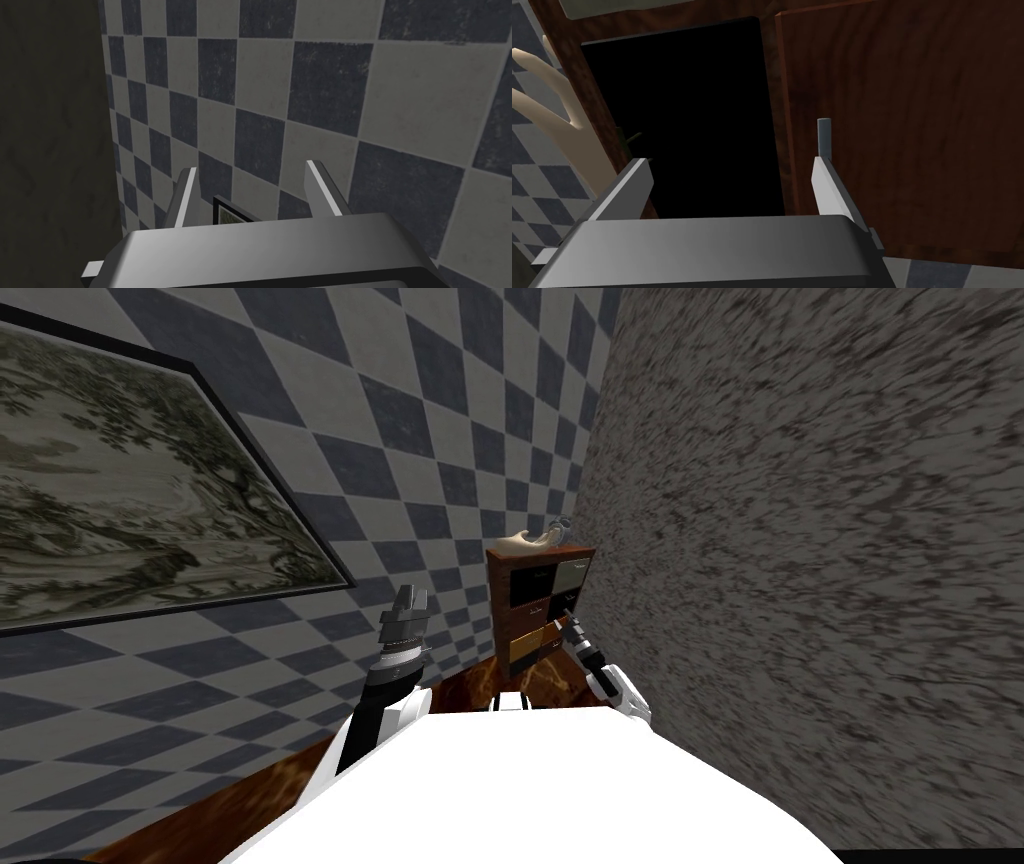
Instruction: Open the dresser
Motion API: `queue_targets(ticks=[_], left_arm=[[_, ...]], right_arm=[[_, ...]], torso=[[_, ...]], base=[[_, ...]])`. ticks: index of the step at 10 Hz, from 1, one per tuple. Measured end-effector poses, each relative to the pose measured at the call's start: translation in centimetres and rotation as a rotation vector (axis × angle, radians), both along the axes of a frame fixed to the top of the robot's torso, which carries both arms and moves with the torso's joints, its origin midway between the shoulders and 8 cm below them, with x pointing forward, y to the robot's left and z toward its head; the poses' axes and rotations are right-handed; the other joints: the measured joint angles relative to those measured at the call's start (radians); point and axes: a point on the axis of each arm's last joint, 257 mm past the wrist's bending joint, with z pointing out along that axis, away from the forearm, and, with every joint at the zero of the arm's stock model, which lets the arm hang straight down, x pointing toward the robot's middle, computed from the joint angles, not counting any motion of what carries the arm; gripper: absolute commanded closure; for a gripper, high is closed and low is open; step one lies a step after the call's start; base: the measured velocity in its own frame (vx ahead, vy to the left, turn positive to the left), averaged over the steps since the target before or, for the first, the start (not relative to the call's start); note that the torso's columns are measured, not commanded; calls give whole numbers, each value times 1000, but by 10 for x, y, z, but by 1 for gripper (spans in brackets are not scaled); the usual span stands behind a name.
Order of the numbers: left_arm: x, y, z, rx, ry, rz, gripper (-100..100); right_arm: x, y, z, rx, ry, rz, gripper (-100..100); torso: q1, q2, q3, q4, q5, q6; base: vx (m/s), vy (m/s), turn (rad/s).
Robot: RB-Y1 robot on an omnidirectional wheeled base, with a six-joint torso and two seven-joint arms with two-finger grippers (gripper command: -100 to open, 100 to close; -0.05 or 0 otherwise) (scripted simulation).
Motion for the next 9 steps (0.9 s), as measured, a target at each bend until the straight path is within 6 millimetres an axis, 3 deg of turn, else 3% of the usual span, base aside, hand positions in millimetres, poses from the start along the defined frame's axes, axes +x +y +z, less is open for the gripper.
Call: queue_targets(ticks=[9], left_arm=[[0,0,0,0,0,0,0]], right_arm=[[-2,18,-47,-210,6,-50,-100]], torso=[[0,0,0,0,0,0]], base=[[39,20,22]])
